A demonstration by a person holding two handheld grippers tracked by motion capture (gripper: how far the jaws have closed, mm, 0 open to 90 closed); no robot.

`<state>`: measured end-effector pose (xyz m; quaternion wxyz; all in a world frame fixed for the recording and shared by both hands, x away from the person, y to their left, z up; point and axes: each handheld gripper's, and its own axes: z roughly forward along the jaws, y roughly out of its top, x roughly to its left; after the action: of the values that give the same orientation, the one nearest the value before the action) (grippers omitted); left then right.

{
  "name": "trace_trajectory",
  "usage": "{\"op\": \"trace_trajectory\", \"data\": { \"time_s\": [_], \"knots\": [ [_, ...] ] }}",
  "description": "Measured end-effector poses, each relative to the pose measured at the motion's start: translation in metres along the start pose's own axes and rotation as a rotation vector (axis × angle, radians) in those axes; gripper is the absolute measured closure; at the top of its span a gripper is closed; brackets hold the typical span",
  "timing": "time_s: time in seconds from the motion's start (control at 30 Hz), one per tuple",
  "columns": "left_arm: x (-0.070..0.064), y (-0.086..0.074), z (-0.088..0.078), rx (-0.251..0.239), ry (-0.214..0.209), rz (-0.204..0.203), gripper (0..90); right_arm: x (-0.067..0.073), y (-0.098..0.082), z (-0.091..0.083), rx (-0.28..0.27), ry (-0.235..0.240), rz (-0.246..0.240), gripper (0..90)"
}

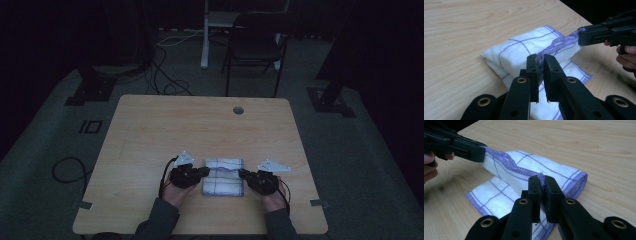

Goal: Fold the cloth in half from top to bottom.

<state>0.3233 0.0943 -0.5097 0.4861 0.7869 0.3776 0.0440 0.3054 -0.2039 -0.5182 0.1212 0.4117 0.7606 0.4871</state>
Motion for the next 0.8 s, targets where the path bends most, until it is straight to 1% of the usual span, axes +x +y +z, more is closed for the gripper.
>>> {"op": "trace_trajectory", "data": {
  "time_s": [0.03, 0.07, 0.13, 0.2, 0.23, 0.4, 0.47, 0.53, 0.57, 0.6, 0.63, 0.67, 0.7, 0.73, 0.77, 0.8],
  "knots": [
    [-0.001, 0.000, -0.001, -0.001, -0.012, 0.007, 81.4, 0.000, -0.001, -0.001, -0.001, -0.002, -0.002, 85.5],
    [-0.001, 0.000, -0.001, -0.001, -0.012, 0.007, 80.7, 0.000, -0.001, -0.001, -0.001, -0.002, -0.002, 85.5],
    [-0.004, 0.001, -0.002, -0.002, -0.020, 0.022, 79.8, 0.000, -0.001, -0.002, 0.001, -0.002, -0.001, 85.5],
    [-0.006, 0.003, -0.004, -0.011, -0.028, 0.029, 76.9, 0.000, -0.003, -0.003, 0.004, 0.000, -0.002, 85.4],
    [-0.007, 0.005, -0.007, -0.026, -0.035, 0.030, 76.5, 0.000, -0.003, -0.003, 0.009, 0.002, -0.001, 85.3],
    [-0.007, 0.009, -0.009, -0.040, -0.031, 0.035, 75.0, 0.002, -0.007, -0.004, 0.021, 0.011, -0.009, 85.1],
    [-0.005, 0.010, -0.007, -0.035, -0.024, 0.032, 75.0, 0.003, -0.007, -0.004, 0.023, 0.014, -0.011, 85.0],
    [-0.001, 0.009, 0.000, -0.018, -0.017, 0.023, 75.0, 0.004, -0.009, -0.005, 0.032, 0.024, -0.018, 84.5],
    [-0.001, 0.009, 0.000, -0.018, -0.017, 0.023, 75.0, 0.005, -0.009, -0.005, 0.036, 0.027, -0.020, 84.4],
    [0.000, 0.008, 0.003, -0.007, -0.017, 0.019, 75.0, 0.005, -0.010, -0.005, 0.039, 0.028, -0.024, 84.3],
    [0.001, 0.004, 0.009, 0.015, -0.011, 0.020, 75.0, 0.005, -0.011, -0.006, 0.042, 0.030, -0.025, 84.1],
    [0.001, 0.004, 0.009, 0.015, -0.011, 0.020, 75.0, 0.005, -0.011, -0.006, 0.042, 0.030, -0.025, 84.1],
    [0.003, -0.001, 0.015, 0.043, -0.007, 0.015, 75.1, 0.005, -0.012, -0.006, 0.044, 0.033, -0.027, 84.0],
    [0.003, -0.001, 0.015, 0.043, -0.007, 0.015, 75.1, 0.005, -0.012, -0.007, 0.047, 0.035, -0.027, 84.0],
    [0.004, -0.005, 0.018, 0.068, 0.002, 0.019, 75.2, 0.005, -0.013, -0.008, 0.048, 0.036, -0.029, 84.0],
    [0.004, -0.005, 0.018, 0.068, 0.002, 0.019, 75.2, 0.005, -0.013, -0.008, 0.048, 0.036, -0.029, 84.0]
  ]
}}
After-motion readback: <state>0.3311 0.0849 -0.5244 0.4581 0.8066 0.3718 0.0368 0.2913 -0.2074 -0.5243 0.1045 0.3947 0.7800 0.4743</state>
